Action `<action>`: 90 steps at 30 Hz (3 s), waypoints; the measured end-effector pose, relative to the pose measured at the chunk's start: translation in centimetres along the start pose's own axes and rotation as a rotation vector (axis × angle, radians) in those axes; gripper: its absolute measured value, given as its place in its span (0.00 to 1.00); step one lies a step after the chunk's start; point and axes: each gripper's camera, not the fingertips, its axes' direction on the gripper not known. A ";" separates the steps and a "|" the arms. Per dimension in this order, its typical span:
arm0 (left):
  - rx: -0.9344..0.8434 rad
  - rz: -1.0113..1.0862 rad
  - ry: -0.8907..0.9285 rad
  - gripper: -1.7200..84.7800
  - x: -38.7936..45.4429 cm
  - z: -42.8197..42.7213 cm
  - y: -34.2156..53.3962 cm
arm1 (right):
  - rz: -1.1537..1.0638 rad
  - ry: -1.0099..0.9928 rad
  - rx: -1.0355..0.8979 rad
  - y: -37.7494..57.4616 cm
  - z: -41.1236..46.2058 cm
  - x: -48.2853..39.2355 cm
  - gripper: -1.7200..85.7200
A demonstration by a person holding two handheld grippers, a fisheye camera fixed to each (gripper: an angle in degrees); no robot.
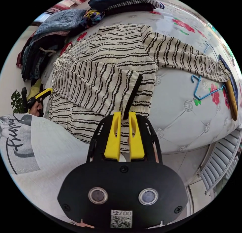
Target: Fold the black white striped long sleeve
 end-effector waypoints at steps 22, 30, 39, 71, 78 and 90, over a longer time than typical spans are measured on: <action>-0.021 0.040 -0.059 0.01 1.3 -0.4 0.8 | -0.121 -0.190 0.425 -0.4 -12.1 0.5 0.02; -0.011 0.041 -0.055 0.01 1.4 -0.5 1.0 | -0.068 -0.014 0.157 1.3 -4.9 2.8 0.02; 0.114 -0.042 0.070 0.01 -0.9 -3.8 2.0 | -0.013 -0.200 0.154 3.0 -4.5 6.3 0.03; 0.053 -0.511 -0.031 0.01 -11.0 -2.2 -3.4 | 0.556 -0.053 0.539 -1.8 -7.3 25.1 0.06; -0.059 -0.692 -0.022 0.01 -11.5 -2.5 1.5 | 0.689 0.013 0.500 -4.8 -6.4 32.7 0.05; -0.016 -0.726 0.102 0.01 -9.8 -3.6 3.5 | 0.618 -0.220 0.816 -2.5 -11.2 30.3 0.02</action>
